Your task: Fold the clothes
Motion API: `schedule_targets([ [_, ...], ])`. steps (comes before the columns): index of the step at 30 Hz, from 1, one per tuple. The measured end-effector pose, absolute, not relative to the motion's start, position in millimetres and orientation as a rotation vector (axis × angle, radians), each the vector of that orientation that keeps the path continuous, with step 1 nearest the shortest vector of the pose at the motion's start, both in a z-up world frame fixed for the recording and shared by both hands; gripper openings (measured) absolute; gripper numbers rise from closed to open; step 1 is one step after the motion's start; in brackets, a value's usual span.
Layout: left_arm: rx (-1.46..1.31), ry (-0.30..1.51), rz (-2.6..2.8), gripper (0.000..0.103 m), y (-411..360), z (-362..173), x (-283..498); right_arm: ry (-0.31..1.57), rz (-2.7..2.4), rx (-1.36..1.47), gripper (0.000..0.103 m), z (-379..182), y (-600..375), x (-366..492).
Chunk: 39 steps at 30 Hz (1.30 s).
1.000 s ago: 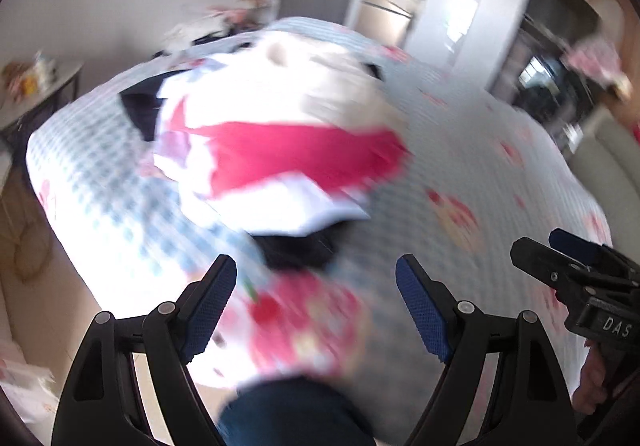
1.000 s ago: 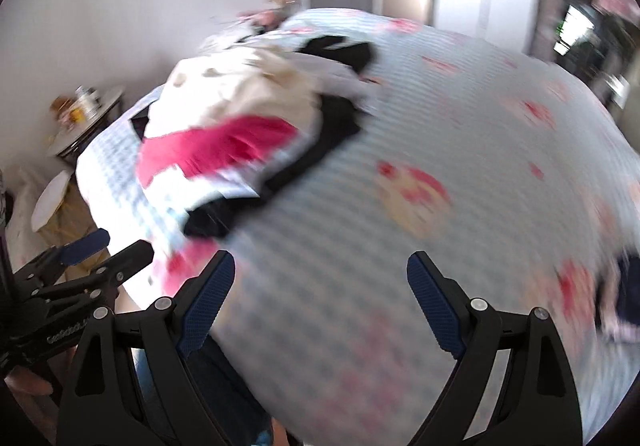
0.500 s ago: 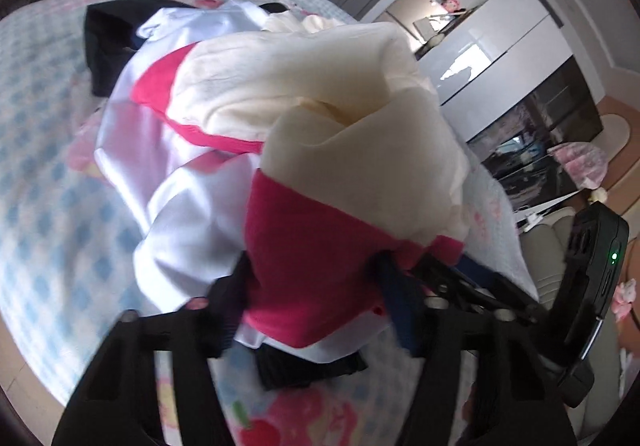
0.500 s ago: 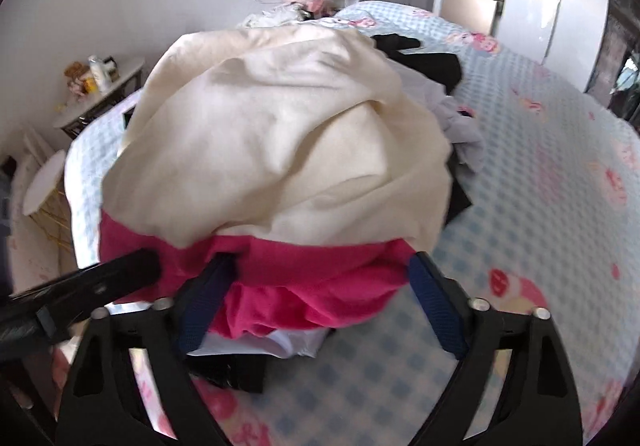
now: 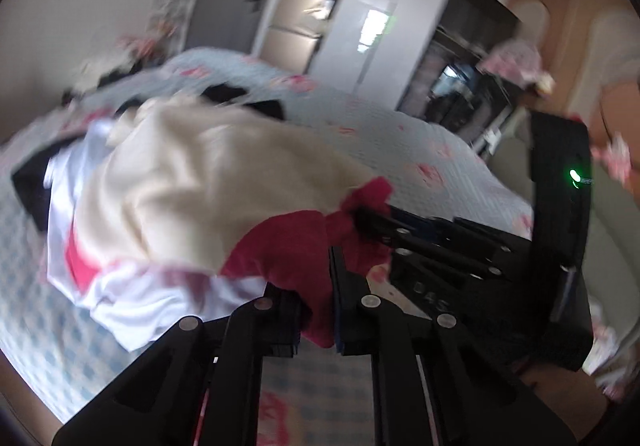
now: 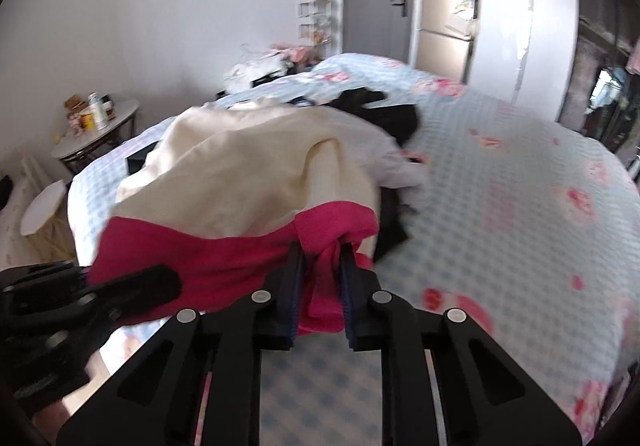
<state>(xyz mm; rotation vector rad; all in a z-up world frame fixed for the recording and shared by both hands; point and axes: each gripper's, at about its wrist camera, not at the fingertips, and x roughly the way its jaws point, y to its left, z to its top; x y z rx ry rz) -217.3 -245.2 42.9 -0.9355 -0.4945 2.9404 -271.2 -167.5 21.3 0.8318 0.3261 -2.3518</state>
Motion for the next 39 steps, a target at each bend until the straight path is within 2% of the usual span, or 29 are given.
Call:
schedule_targets([
  [3,-0.939,-0.499,2.876,0.012,-210.4,51.2,-222.7,0.295,-2.414,0.826,0.011,31.1,-130.2,-266.1],
  [4,-0.949,-0.498,2.852,0.012,-198.0,51.4,-223.5,0.289,-2.438,0.823,0.004,34.3,-116.8,-263.3],
  [5,-0.960,-0.496,2.827,0.012,-185.2,51.3,-223.9,0.278,-2.466,0.816,0.002,37.8,-99.1,-258.0],
  [9,-0.986,-0.431,2.749,0.011,-131.4,46.4,-223.3,0.229,-2.540,0.863,0.002,39.3,-27.1,-236.0],
  [15,-1.067,-0.365,2.573,0.011,-43.7,24.0,-214.5,0.199,-2.545,1.038,0.003,4.4,45.8,-201.4],
  [17,-1.093,-0.389,2.483,0.008,-18.3,15.8,-211.2,0.161,-2.533,1.089,0.006,-5.6,62.9,-193.5],
  [19,-1.106,-0.406,2.427,0.009,-6.3,4.0,-201.8,0.130,-2.539,1.132,0.007,-15.6,77.9,-181.8],
  [22,-1.139,-0.409,2.329,0.009,26.5,-10.7,-191.8,0.065,-2.558,1.198,0.015,-24.2,113.4,-176.2],
  [25,-1.164,-0.410,2.233,0.009,49.8,-22.1,-185.5,0.022,-2.571,1.261,0.017,-27.8,143.2,-169.4],
  [27,-1.199,-0.383,2.200,0.013,54.9,-32.0,-174.7,0.021,-2.579,1.288,0.022,-29.6,152.7,-167.2],
  [30,-1.226,-0.416,2.204,0.020,34.0,-41.1,-159.4,-0.027,-2.553,1.293,0.039,-28.2,160.5,-160.5],
  [31,-1.229,-0.460,2.204,0.022,23.8,-44.4,-155.4,-0.033,-2.532,1.282,0.050,-26.6,157.6,-160.0],
  [32,-1.227,-0.521,2.215,0.026,8.6,-47.0,-151.6,-0.032,-2.502,1.273,0.061,-26.0,150.2,-160.5],
  [34,-1.217,-0.658,2.276,0.043,-32.0,-50.6,-141.9,-0.019,-2.413,1.275,0.070,-30.6,128.5,-163.4],
  [35,-1.209,-0.714,2.326,0.055,-52.2,-51.9,-137.7,-0.009,-2.377,1.284,0.074,-36.1,118.0,-165.1],
  [37,-1.189,-0.848,2.457,0.058,-96.1,-54.2,-130.2,0.026,-2.311,1.309,0.079,-51.7,94.4,-170.6],
  [39,-1.177,-0.993,2.594,0.062,-141.7,-58.6,-125.4,0.060,-2.249,1.348,0.079,-72.4,70.6,-176.5],
])
